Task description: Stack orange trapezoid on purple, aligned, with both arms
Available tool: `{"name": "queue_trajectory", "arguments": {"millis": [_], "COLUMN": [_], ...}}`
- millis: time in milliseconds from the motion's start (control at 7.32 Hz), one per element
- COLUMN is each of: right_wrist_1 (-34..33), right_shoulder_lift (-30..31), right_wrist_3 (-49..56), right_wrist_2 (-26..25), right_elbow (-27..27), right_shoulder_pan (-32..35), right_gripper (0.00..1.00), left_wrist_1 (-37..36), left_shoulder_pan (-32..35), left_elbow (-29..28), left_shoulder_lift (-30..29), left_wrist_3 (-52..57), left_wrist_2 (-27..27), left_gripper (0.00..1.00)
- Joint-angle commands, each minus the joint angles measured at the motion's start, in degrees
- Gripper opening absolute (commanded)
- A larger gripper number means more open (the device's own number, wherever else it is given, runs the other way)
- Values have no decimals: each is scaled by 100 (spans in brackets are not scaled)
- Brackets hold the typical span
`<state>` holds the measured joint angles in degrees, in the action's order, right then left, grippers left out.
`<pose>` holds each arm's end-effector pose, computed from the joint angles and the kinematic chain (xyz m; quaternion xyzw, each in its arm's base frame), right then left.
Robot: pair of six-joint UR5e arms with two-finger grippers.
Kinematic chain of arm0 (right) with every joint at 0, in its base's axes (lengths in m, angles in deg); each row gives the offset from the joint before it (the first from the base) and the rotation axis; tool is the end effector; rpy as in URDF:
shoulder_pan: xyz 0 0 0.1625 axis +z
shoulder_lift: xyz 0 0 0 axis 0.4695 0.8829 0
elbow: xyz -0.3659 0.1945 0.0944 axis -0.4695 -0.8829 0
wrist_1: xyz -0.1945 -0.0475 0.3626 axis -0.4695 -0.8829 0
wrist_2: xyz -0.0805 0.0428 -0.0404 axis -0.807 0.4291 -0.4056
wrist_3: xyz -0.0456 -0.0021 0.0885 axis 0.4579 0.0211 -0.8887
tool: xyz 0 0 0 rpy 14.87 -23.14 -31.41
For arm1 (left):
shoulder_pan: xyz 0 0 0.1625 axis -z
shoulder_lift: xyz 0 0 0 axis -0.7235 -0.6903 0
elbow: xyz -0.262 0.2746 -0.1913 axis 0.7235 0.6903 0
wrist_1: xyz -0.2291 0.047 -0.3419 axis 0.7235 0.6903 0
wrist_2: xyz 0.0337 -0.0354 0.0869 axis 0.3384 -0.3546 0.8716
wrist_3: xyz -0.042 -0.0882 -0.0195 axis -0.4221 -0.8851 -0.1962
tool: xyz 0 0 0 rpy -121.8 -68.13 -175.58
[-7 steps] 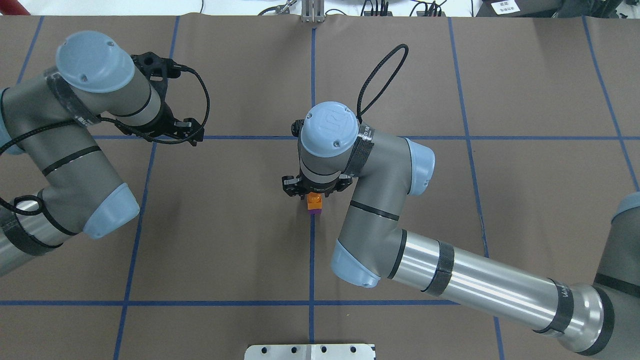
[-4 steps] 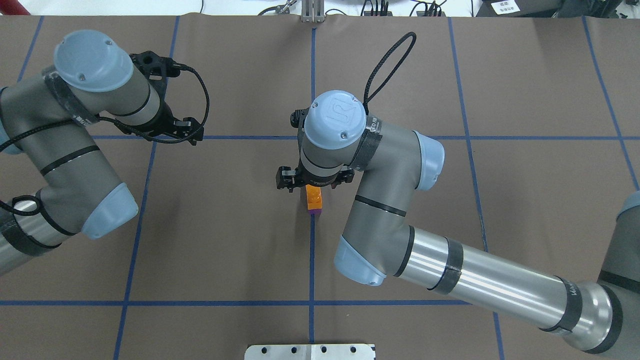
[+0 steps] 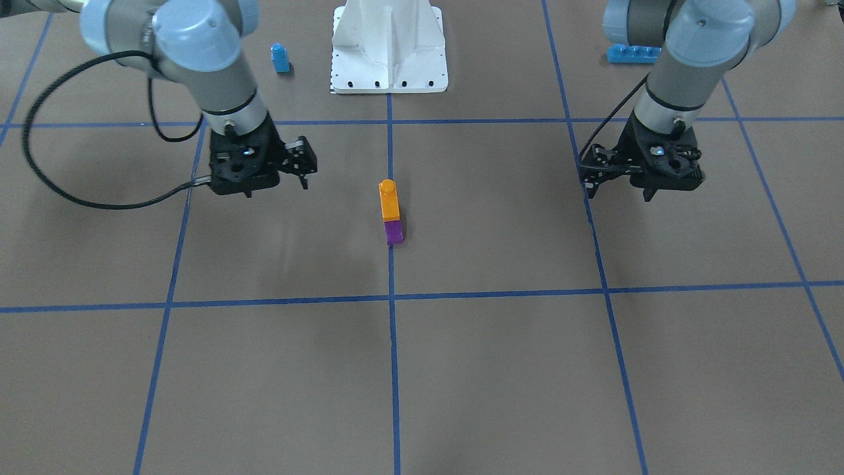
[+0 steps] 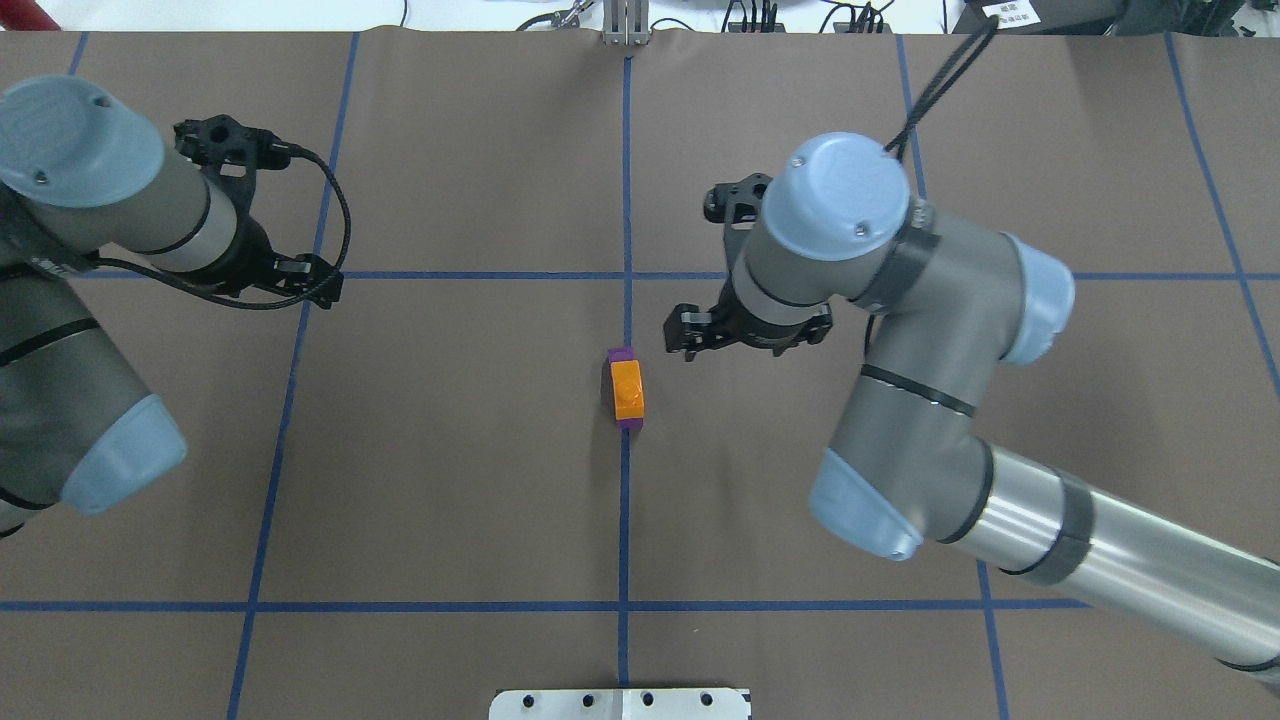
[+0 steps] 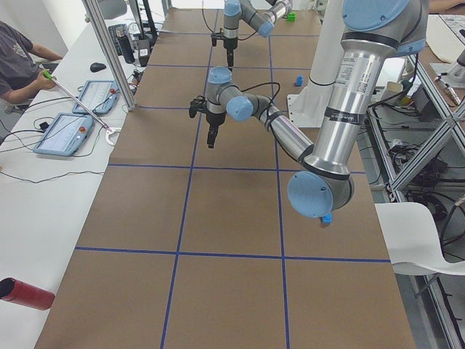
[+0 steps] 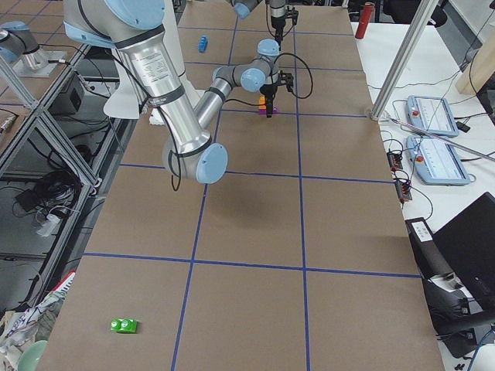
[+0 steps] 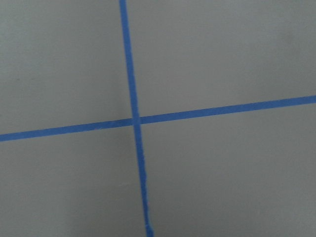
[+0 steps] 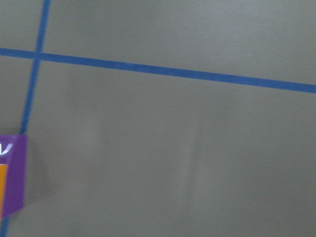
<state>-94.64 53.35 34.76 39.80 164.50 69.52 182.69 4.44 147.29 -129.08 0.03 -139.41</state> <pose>-0.3824 -0.4577 0.2844 0.0511 -0.3952 -0.0504 0.9158 0.2736 -0.4777 0.3571 0.1001 0.3705 0.0361 0.9227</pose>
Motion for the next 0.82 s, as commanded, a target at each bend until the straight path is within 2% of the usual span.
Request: {"name": "queue_trajectory", "arguments": {"millis": [0, 273, 547, 683], "right_wrist_1": [-6, 11, 124, 448], "right_shoulder_lift": [1182, 2105, 2661, 2881], "right_wrist_3": [1931, 3927, 4601, 4709], "right_wrist_2": [673, 1114, 1395, 1492], "right_elbow": [189, 41, -178, -363], "right_shoulder_pan": [1335, 2602, 3185, 3422], "right_gripper": [100, 100, 100, 100], "left_wrist_1": [633, 626, 626, 634], "left_shoulder_pan": [972, 2106, 2934, 3103], "left_elbow": [-139, -884, -1317, -1310], "left_shoulder_lift": [886, 942, 1258, 1450], "left_wrist_3": [1434, 3026, 4356, 4396], "left_wrist_2": [-466, -1351, -1470, -1696], "left_gripper": [100, 100, 100, 100]}}
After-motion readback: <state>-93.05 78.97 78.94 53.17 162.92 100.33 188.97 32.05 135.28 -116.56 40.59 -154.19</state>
